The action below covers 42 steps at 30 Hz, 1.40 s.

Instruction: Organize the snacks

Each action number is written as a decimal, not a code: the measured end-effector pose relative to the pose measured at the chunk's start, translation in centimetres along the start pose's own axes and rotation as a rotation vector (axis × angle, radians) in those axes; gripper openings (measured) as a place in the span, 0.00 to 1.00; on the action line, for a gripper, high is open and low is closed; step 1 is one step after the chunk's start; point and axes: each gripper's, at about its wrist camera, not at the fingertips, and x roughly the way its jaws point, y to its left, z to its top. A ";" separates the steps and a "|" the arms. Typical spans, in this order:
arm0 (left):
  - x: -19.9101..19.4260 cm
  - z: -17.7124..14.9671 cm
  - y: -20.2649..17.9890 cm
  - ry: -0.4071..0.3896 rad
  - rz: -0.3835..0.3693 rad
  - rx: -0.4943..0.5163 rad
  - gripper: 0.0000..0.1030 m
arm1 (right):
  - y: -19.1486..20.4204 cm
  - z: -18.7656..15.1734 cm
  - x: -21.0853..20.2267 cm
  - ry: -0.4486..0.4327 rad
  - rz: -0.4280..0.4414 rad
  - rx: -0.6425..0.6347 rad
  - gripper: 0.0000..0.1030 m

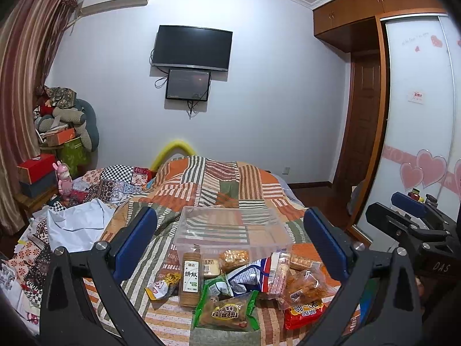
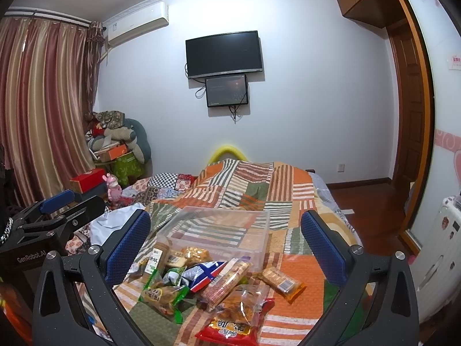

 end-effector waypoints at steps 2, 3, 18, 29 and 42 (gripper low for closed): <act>0.0 0.0 0.0 0.000 -0.001 0.000 1.00 | 0.0 0.0 0.0 0.000 0.004 0.002 1.00; 0.0 0.0 0.0 -0.001 0.000 0.000 1.00 | 0.0 0.0 -0.1 -0.001 0.005 0.003 1.00; -0.1 0.2 -0.1 0.001 -0.002 -0.004 1.00 | -0.1 0.1 -0.2 -0.003 0.005 0.002 1.00; -0.1 0.1 -0.1 0.003 0.002 -0.003 1.00 | -0.1 0.0 -0.2 -0.001 0.006 0.004 1.00; 0.0 0.1 0.2 0.008 0.009 -0.005 1.00 | 0.1 0.0 0.1 0.006 0.012 0.002 1.00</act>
